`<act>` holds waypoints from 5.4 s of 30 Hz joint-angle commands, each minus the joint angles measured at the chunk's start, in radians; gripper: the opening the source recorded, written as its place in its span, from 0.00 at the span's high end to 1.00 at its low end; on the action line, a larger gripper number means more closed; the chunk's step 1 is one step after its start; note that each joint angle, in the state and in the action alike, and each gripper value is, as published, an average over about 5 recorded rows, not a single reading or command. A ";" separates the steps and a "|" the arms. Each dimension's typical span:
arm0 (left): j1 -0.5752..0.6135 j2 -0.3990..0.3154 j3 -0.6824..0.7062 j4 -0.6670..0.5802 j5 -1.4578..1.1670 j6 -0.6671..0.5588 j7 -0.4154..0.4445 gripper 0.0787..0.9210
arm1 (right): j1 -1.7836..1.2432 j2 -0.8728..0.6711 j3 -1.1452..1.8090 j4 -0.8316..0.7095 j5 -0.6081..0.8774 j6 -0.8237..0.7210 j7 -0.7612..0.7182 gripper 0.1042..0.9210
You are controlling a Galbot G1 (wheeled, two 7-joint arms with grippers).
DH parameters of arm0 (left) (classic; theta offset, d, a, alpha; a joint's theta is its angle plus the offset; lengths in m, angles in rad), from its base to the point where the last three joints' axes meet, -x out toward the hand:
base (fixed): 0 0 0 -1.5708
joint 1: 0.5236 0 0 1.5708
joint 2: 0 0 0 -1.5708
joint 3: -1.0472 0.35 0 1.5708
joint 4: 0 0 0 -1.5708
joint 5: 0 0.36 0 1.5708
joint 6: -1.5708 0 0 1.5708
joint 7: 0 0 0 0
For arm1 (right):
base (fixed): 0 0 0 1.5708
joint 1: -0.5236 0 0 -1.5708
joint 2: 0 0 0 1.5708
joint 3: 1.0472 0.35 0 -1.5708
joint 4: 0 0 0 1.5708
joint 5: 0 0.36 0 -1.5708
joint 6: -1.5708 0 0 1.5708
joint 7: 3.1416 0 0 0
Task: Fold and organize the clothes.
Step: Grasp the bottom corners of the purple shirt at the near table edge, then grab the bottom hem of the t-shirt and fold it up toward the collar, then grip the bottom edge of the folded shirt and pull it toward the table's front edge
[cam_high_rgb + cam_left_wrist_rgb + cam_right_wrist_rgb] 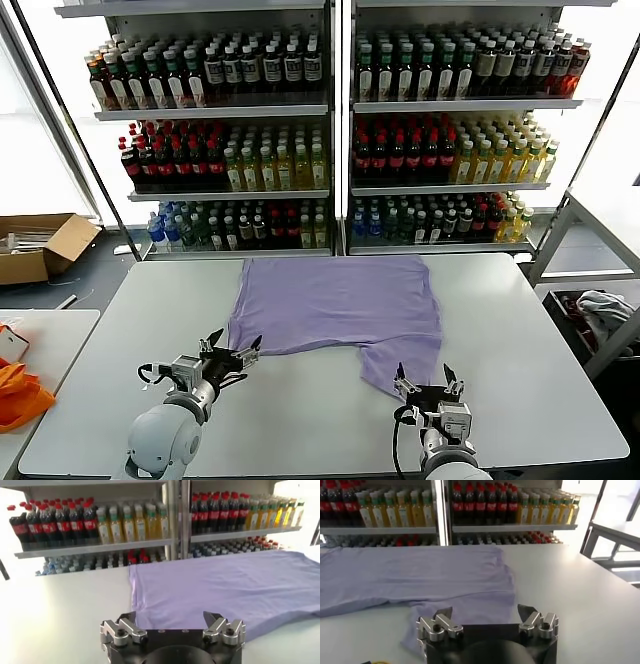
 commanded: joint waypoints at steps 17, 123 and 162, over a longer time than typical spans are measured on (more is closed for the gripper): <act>-0.036 0.012 -0.005 0.108 0.025 -0.015 -0.005 0.12 | -0.001 0.016 -0.024 -0.057 0.029 -0.002 0.056 0.12; -0.406 -0.087 0.124 0.453 -0.068 -0.195 -0.129 0.64 | 0.696 0.030 0.048 -0.614 0.168 0.050 -0.146 0.50; -0.376 -0.061 0.120 0.413 -0.041 -0.039 -0.162 0.12 | 0.536 -0.021 0.076 -0.547 0.131 -0.001 -0.087 0.15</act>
